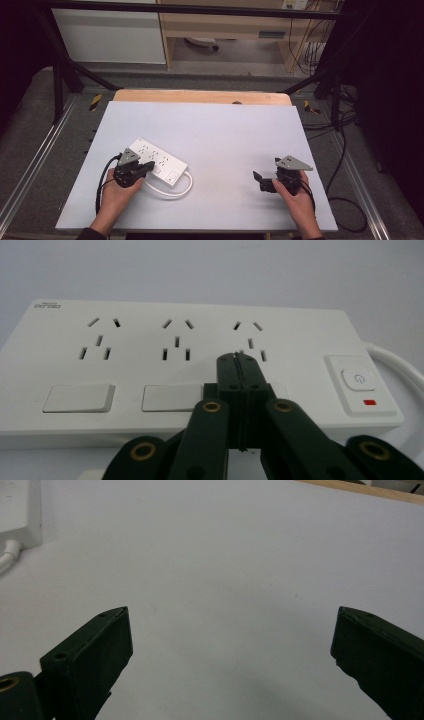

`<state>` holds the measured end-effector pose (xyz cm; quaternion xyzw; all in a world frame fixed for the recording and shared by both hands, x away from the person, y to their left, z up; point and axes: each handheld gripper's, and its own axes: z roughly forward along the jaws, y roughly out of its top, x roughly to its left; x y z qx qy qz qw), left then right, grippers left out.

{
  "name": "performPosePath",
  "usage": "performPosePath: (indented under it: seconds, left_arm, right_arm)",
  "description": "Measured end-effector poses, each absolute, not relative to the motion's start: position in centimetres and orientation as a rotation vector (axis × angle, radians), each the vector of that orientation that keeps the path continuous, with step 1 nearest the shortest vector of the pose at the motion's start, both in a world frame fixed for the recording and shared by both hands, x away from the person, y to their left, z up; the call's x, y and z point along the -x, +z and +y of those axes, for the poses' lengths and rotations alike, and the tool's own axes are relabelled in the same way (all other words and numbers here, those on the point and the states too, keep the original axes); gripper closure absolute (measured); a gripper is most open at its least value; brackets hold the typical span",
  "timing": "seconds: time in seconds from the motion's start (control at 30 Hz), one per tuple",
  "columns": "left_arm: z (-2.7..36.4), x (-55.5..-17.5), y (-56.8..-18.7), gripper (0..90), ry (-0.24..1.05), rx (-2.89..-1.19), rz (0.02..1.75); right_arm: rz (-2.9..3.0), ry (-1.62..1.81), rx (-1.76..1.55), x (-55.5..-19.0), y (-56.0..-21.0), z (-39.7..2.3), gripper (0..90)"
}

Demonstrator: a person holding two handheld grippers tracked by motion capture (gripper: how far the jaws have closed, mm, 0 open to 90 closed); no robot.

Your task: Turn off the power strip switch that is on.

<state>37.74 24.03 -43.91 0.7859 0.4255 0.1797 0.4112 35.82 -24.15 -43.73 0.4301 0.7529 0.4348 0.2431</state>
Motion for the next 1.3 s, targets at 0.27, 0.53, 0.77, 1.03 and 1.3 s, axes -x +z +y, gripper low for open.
performPosePath:
  seconds: [0.27, 0.53, 0.77, 1.03, 1.3]
  left_arm:
    - [23.97, -37.77, -43.95, 90.0, 0.447, -1.976, 1.065]
    - [24.03, -37.73, -43.77, 90.0, 0.457, -1.959, 1.056]
    - [24.0, -37.68, -43.66, 90.0, 0.458, -1.949, 1.044]
    - [23.96, -37.63, -43.47, 90.0, 0.456, -1.925, 1.02]
    - [23.99, -37.54, -42.96, 69.6, 0.502, -1.844, 1.012]
  right_arm:
    - [2.057, 1.187, -1.177, -35.82, -43.72, -24.15, 3.7]
    - [2.057, 1.188, -1.174, -35.81, -43.71, -24.16, 3.7]
    - [2.057, 1.189, -1.174, -35.8, -43.71, -24.14, 3.7]
    - [2.058, 1.189, -1.174, -35.81, -43.71, -24.14, 3.7]
    - [2.058, 1.188, -1.173, -35.82, -43.72, -24.15, 3.7]
